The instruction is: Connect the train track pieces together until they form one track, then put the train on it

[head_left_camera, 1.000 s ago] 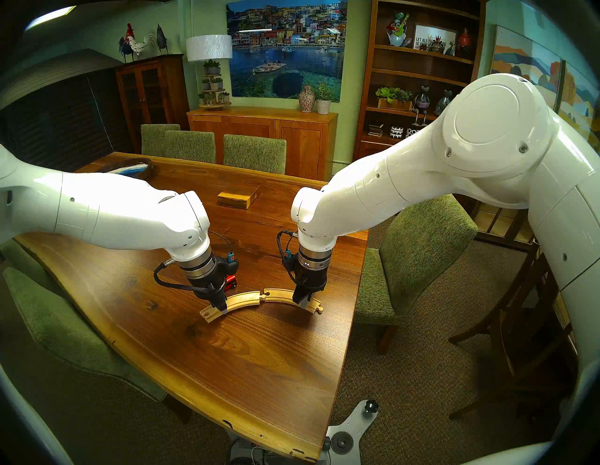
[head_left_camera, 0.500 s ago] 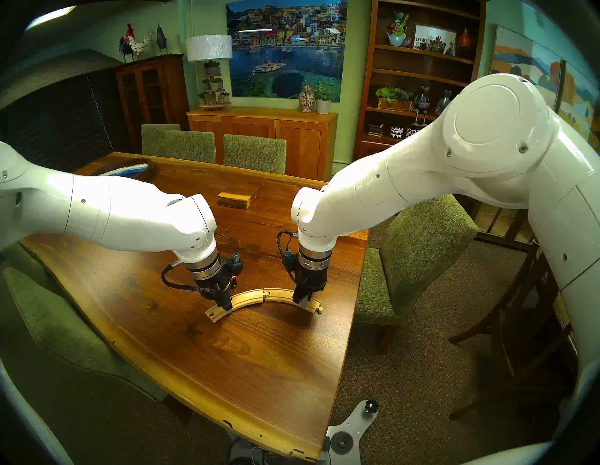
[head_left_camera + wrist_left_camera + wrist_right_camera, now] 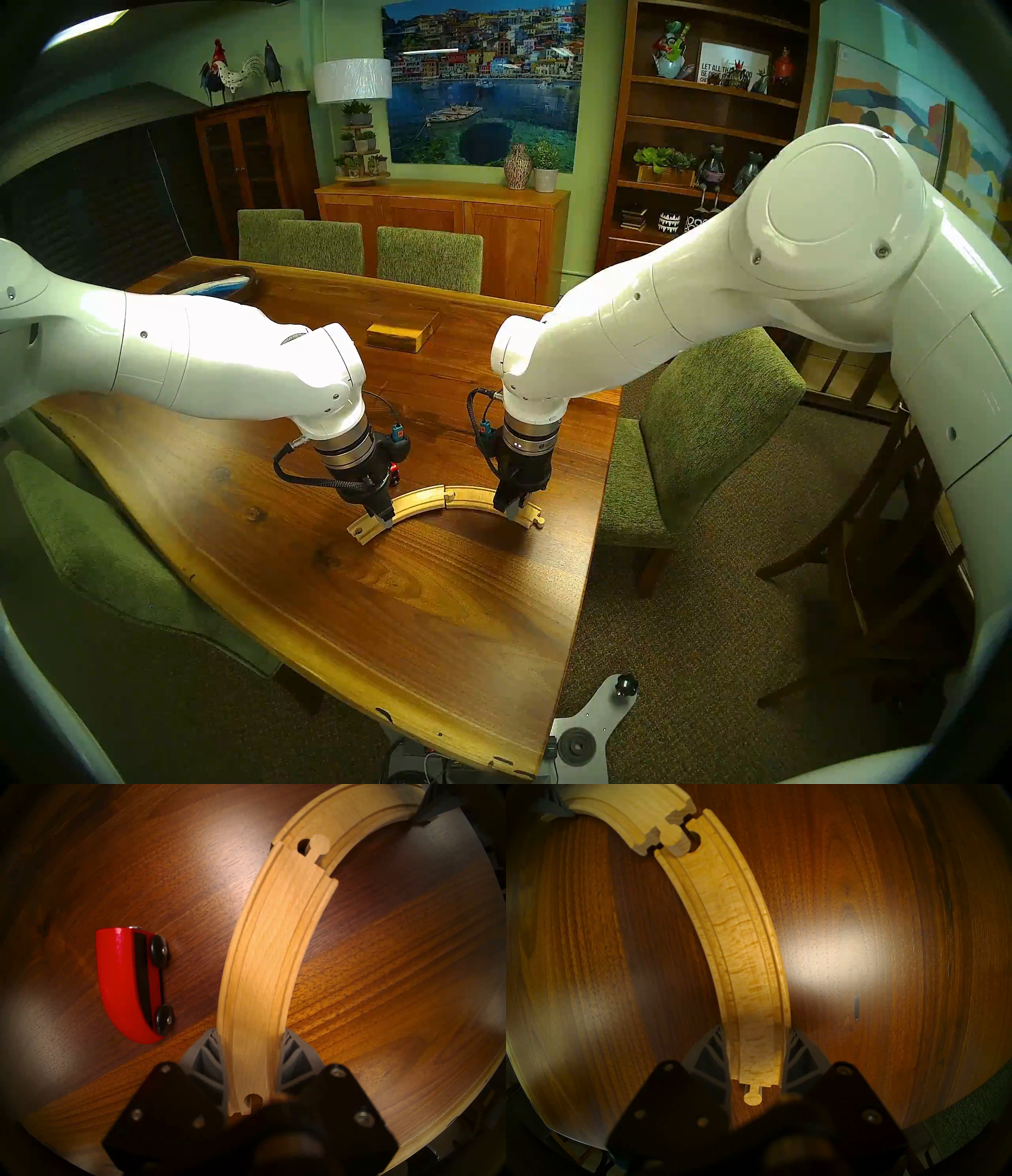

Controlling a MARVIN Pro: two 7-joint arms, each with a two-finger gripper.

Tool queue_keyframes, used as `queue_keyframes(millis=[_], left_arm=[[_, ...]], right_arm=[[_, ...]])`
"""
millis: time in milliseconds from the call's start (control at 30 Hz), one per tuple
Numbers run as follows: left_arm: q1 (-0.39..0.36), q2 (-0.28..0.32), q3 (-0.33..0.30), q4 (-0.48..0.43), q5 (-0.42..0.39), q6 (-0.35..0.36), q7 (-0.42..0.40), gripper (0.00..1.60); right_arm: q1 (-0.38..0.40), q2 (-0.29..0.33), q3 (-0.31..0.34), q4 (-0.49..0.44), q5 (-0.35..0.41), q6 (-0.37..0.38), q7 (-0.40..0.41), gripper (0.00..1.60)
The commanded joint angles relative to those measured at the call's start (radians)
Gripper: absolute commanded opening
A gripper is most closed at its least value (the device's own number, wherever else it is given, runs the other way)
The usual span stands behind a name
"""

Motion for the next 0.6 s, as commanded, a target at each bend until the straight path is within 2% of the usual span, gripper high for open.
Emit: queue_keyframes(millis=[0,567], left_arm=[[-0.032,-0.007,-0.022,0.007,-0.007,0.012,0.008,0.00],[-0.012,-0.028,-0.028,0.007,-0.015,0.018,0.043,0.00]], right_arm=[[0.010,0.002,0.002,0.006,0.002,0.002,-0.002,0.00],[0.010,0.002,0.002,0.006,0.003,0.002,-0.002,0.00]])
